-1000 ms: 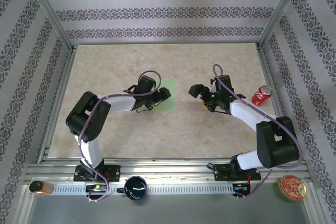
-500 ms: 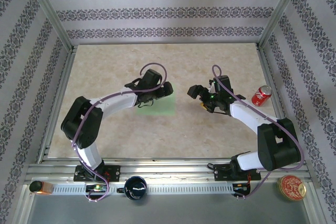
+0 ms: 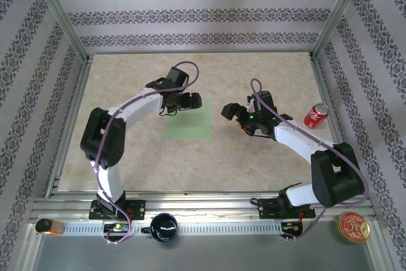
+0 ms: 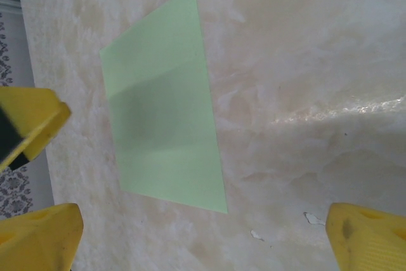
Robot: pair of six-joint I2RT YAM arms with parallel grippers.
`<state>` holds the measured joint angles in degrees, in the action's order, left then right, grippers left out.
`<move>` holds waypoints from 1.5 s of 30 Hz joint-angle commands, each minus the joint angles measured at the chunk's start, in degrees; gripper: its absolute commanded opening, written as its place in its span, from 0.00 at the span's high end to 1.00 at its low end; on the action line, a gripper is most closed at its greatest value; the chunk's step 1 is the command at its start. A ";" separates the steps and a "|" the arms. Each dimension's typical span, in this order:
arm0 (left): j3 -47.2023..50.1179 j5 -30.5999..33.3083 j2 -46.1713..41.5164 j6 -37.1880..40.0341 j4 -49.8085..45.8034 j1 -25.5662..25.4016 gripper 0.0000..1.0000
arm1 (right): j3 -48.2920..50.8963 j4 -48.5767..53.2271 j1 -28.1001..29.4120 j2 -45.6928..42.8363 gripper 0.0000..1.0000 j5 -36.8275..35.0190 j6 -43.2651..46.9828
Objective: Fold a paper plane with a square sheet of paper (pick it up from the middle)
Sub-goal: First fold the square sheet of paper in half at the center of the table.
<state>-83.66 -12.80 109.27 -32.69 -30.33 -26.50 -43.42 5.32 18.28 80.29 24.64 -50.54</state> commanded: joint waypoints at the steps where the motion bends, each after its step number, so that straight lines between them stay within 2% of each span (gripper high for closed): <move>1: -7.50 -1.93 5.37 4.28 -13.75 -1.95 0.15 | -0.16 -0.54 0.70 -0.46 0.02 -3.39 -2.12; 5: -14.92 3.73 10.10 6.65 -21.31 -4.03 0.15 | 0.61 0.01 0.64 -1.43 0.02 -5.19 -2.37; 14: -22.66 12.11 17.44 3.49 -28.76 -4.21 0.15 | 1.06 0.57 0.53 -2.77 0.02 -5.76 -2.04; 19: -23.70 10.68 19.30 3.85 -29.37 -4.21 0.15 | 0.73 0.62 0.53 -2.30 0.02 -5.16 -2.10; 32: -16.89 11.74 19.45 0.36 -26.80 -5.20 0.15 | 0.09 1.59 0.59 -1.54 0.02 -4.78 -2.50; 45: -0.80 10.40 9.82 -4.80 -20.02 -6.66 0.15 | 0.35 2.24 0.57 -2.75 0.02 -5.26 -2.18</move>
<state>-87.77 -2.92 119.92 -35.09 -49.63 -31.64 -43.33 6.50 18.28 78.63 20.34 -52.40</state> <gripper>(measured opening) 0.850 0.982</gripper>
